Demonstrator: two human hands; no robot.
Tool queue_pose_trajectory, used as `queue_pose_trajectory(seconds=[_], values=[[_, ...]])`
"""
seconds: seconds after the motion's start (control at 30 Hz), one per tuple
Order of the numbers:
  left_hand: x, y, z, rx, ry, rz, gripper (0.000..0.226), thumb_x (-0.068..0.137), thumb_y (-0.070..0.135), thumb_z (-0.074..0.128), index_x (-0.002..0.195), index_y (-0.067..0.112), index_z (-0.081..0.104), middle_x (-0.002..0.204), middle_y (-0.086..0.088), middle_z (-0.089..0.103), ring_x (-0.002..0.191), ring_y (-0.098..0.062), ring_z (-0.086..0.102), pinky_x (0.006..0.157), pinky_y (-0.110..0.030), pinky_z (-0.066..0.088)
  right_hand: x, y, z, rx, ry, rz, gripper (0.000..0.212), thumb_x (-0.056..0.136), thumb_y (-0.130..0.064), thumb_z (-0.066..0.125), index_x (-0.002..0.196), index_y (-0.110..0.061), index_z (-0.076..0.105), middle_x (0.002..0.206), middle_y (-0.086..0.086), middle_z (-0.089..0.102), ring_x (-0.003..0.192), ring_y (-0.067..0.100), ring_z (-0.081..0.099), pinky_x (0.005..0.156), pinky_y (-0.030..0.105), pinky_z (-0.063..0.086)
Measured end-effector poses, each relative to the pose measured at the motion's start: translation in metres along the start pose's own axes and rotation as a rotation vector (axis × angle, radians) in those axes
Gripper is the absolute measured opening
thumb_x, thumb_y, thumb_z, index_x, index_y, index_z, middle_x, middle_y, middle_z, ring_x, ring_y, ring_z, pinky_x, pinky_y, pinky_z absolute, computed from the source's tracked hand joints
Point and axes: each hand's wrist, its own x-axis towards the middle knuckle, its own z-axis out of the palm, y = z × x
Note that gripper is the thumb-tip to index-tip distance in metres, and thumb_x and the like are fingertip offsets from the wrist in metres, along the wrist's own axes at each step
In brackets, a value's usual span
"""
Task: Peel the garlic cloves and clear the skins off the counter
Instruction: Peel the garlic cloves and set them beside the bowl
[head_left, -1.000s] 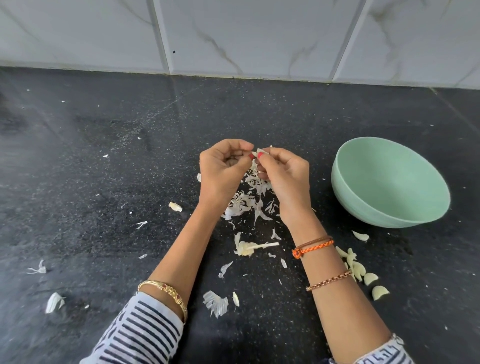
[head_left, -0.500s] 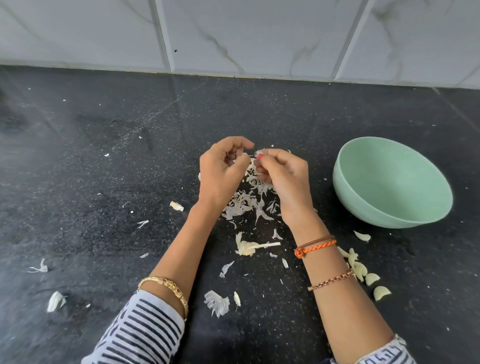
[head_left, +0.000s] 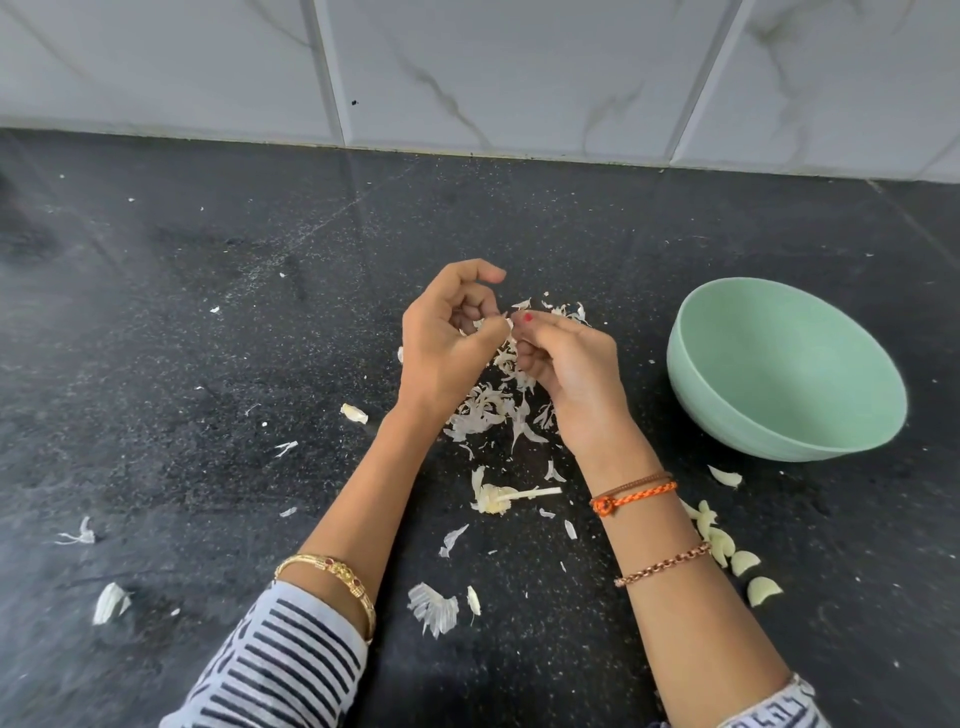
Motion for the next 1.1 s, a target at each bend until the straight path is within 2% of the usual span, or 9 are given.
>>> queue_pose_trajectory(seconds=[0.13,0.23,0.33,0.47,0.63,0.7,0.83,1.0,1.1], values=[[0.0,0.0,-0.007,-0.018,0.122,-0.056,0.025,0.077,0.004,0.041,0.077,0.015,0.063,0.051,-0.001,0.042,0.041,-0.001,0.027,0.043,-0.015,0.024,0.002,0.0,-0.009,-0.149,0.062,-0.201,0.015,0.088,-0.003,0.059,0.099,-0.005,0.07,0.077,-0.003,0.065,0.059,-0.002,0.055,0.057,0.011,0.045],[0.001,-0.002,-0.008,0.059,0.11,-0.078,0.018,0.084,0.007,0.049,0.082,0.016,0.064,0.039,0.015,0.037,0.037,-0.002,0.027,0.045,-0.013,0.031,0.001,0.004,-0.007,-0.266,0.05,-0.3,0.016,0.082,0.0,0.066,0.097,-0.005,0.071,0.079,-0.003,0.068,0.062,-0.006,0.059,0.064,0.013,0.048],[0.0,-0.003,-0.004,0.075,-0.028,-0.082,0.004,0.085,0.017,0.066,0.088,0.02,0.067,0.045,0.012,0.05,0.046,-0.005,0.042,0.061,-0.015,0.044,0.002,0.007,-0.005,-0.301,0.06,-0.344,0.015,0.077,-0.002,0.073,0.083,-0.016,0.072,0.076,-0.001,0.07,0.068,0.003,0.065,0.068,0.022,0.053],[0.0,-0.007,-0.001,-0.039,-0.142,-0.153,0.009,0.082,0.016,0.069,0.075,0.022,0.069,0.065,0.012,0.068,0.064,-0.003,0.062,0.063,-0.018,0.048,0.006,0.011,-0.009,-0.373,0.061,-0.489,0.014,0.077,-0.005,0.074,0.085,-0.015,0.074,0.079,0.001,0.072,0.075,0.014,0.07,0.072,0.036,0.058],[0.002,-0.006,-0.001,-0.093,-0.084,-0.257,0.021,0.084,0.012,0.066,0.064,0.013,0.066,0.051,0.011,0.059,0.05,0.0,0.045,0.051,-0.013,0.038,0.008,0.013,-0.008,-0.522,0.111,-0.611,0.011,0.076,-0.001,0.073,0.082,-0.009,0.075,0.069,-0.016,0.064,0.065,-0.002,0.064,0.064,0.015,0.053],[0.003,-0.007,-0.002,-0.039,-0.092,-0.247,0.025,0.088,0.016,0.063,0.063,0.014,0.063,0.055,0.003,0.056,0.054,-0.008,0.044,0.051,-0.021,0.039,0.007,0.013,-0.007,-0.576,0.129,-0.67,0.009,0.076,0.001,0.071,0.082,-0.006,0.075,0.07,-0.015,0.063,0.066,-0.004,0.062,0.062,0.009,0.05],[0.003,-0.01,0.0,0.118,-0.148,-0.187,0.036,0.096,0.023,0.049,0.061,0.015,0.053,0.056,-0.003,0.043,0.056,-0.017,0.037,0.051,-0.04,0.038,0.006,0.015,-0.005,-0.597,0.14,-0.758,0.005,0.076,-0.004,0.073,0.08,-0.005,0.075,0.073,-0.005,0.068,0.072,0.005,0.063,0.06,0.009,0.048],[0.001,-0.006,0.004,-0.003,-0.09,-0.333,0.049,0.1,0.021,0.04,0.052,0.012,0.045,0.05,0.001,0.046,0.047,-0.009,0.038,0.048,-0.024,0.033,0.008,0.017,-0.004,-0.62,0.169,-0.818,0.01,0.076,0.002,0.068,0.077,-0.005,0.074,0.075,-0.004,0.067,0.076,0.005,0.059,0.061,0.009,0.047],[0.001,-0.002,0.001,-0.161,-0.046,-0.414,0.037,0.098,0.024,0.046,0.066,0.012,0.059,0.053,0.008,0.059,0.047,-0.003,0.051,0.045,-0.014,0.039,0.009,0.018,-0.003,-0.638,0.202,-0.87,0.015,0.078,0.003,0.063,0.082,-0.006,0.074,0.08,0.002,0.069,0.077,0.005,0.059,0.065,0.011,0.048]])
